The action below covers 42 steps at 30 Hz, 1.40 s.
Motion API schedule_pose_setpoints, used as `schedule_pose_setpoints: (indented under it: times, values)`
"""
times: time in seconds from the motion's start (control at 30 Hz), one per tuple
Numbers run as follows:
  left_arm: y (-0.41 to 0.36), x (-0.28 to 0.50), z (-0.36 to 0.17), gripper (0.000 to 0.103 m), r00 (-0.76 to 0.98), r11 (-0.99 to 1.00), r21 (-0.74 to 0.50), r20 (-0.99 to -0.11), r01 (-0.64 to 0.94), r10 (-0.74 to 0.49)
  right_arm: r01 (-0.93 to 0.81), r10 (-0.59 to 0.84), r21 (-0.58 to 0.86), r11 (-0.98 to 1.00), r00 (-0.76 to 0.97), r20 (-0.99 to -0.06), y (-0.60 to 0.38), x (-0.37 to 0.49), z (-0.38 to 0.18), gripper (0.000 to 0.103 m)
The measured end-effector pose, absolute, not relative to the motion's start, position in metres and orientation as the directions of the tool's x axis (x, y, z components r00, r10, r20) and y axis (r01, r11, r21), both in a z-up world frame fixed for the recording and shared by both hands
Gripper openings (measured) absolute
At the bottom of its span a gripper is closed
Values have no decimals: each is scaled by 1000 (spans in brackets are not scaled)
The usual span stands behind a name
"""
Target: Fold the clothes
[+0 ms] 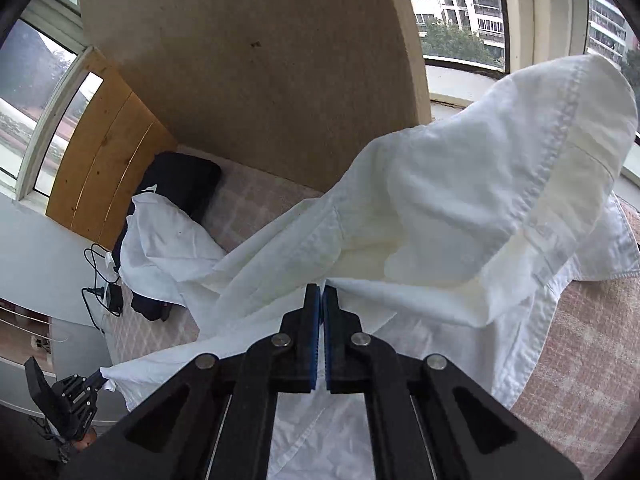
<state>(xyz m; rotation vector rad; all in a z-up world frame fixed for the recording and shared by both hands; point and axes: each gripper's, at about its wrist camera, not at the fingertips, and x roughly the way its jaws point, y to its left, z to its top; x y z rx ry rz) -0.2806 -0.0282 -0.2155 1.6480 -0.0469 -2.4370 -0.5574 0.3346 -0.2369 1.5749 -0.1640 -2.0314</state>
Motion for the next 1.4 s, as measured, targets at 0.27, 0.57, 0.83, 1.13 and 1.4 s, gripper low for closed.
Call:
schedule_pose_setpoints:
  times: [0.27, 0.57, 0.83, 1.13, 1.4]
  values:
    - [-18, -225, -180, 5, -380, -980, 110, -910, 165, -166, 425, -497, 401, -811, -142, -856, 375, -514, -216, 45]
    - [69, -207, -222, 14, -309, -984, -158, -943, 78, 127, 380, -462, 407, -831, -62, -885, 442, -393, -243, 45]
    - [68, -226, -209, 4, -358, -975, -192, -923, 113, 140, 457, -447, 405, -792, 19, -895, 424, -301, -252, 51]
    - [68, -234, -188, 4, -369, -997, -72, -928, 36, 54, 411, -349, 286, -866, -87, -933, 390, -300, -287, 56]
    - [49, -221, -207, 13, -321, -999, 23, -946, 48, -37, 569, -224, 103, -816, -146, -964, 362, -285, -282, 12]
